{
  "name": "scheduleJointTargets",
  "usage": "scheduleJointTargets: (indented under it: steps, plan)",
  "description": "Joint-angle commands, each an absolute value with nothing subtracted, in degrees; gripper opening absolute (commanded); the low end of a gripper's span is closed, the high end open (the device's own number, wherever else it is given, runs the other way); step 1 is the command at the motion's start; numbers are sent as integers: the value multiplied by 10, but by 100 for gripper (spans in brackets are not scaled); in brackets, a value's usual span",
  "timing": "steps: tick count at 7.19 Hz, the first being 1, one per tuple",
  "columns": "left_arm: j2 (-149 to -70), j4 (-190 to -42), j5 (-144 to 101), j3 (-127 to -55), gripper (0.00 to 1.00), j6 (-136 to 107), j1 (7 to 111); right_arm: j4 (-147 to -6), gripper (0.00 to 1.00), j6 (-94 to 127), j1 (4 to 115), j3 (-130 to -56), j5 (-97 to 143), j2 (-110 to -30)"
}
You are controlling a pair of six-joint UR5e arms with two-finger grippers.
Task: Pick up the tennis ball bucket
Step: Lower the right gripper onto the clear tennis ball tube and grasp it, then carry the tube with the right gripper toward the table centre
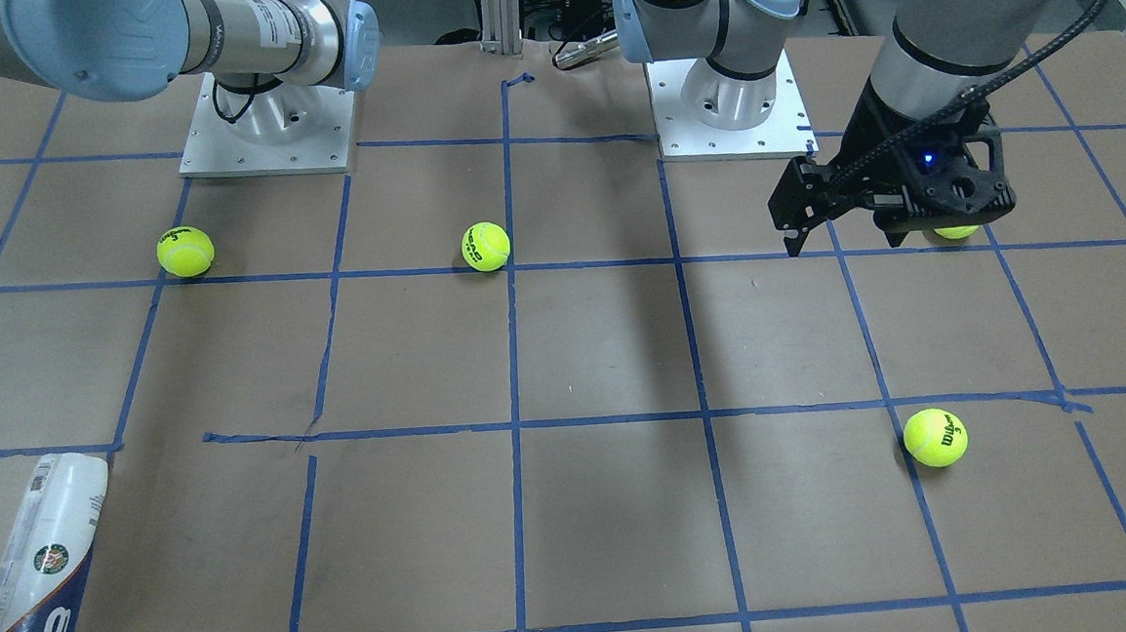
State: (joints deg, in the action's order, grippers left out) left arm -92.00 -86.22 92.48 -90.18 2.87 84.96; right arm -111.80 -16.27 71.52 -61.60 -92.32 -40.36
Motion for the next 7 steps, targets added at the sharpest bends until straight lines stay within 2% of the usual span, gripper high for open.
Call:
scheduleJointTargets:
  steps: [1,2,3,5,7]
  plan:
    - [-918,-864,926,-901,100,28,847,-1111,68,-169,715,-617,-924,-408]
    - [-918,-865,927,-900,100,28,846,-1100,56,-170,715,-616,-923,-417]
    - [-918,-865,928,-898,100,29,844,-1065,48,-170,717,-620,-915,-442]
    - [-918,-864,926,-897,100,29,843,-1054,45,-246,763,-637,-907,-509]
    - [-919,-866,936,-893,100,29,840,-1057,46,-316,872,-693,-914,-551]
